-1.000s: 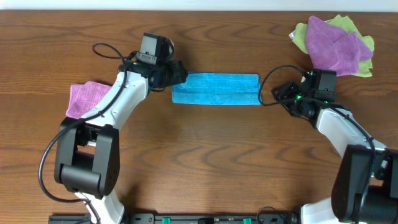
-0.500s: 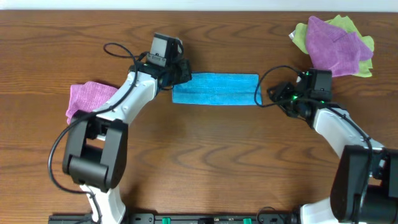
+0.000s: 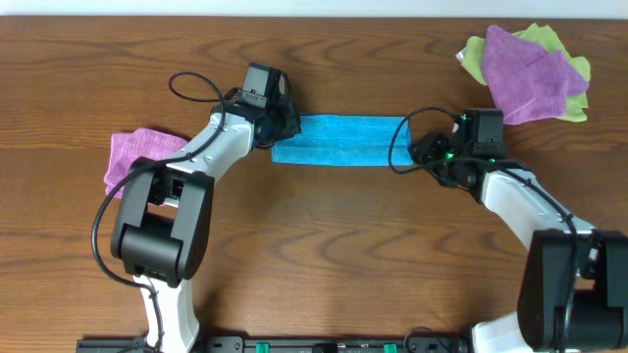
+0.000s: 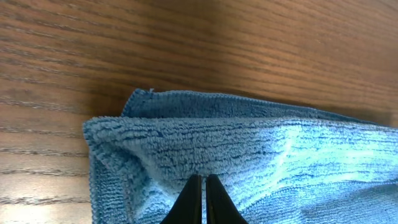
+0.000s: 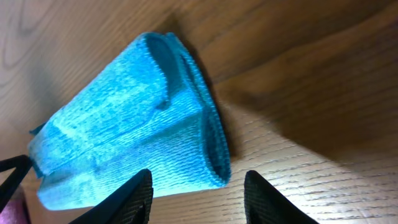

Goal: Fold the cloth
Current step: 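Regrasp the folded blue strip's ends with both grippers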

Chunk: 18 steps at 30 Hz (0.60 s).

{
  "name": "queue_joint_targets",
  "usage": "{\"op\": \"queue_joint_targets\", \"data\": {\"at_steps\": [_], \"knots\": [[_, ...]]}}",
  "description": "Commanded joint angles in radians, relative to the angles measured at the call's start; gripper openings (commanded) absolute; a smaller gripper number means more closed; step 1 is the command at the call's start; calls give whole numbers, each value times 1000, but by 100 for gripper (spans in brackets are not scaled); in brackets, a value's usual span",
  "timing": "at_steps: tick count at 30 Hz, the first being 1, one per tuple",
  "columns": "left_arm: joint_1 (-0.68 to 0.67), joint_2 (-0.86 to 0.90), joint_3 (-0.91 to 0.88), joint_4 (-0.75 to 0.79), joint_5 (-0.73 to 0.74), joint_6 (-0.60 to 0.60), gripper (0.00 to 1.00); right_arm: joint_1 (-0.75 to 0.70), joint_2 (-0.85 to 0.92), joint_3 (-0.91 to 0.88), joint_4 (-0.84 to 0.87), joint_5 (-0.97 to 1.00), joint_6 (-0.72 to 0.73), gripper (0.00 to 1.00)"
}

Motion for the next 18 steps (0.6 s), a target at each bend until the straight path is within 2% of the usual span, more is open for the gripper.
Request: {"op": "queue_joint_targets", "data": {"at_steps": [1,18], "knots": [[0,31,24,0,-25,0,6,23,27,14,-3,16,22,47],[1,68,24,-6,-33,0,6,70,109,14,48,36,82,49]]}}
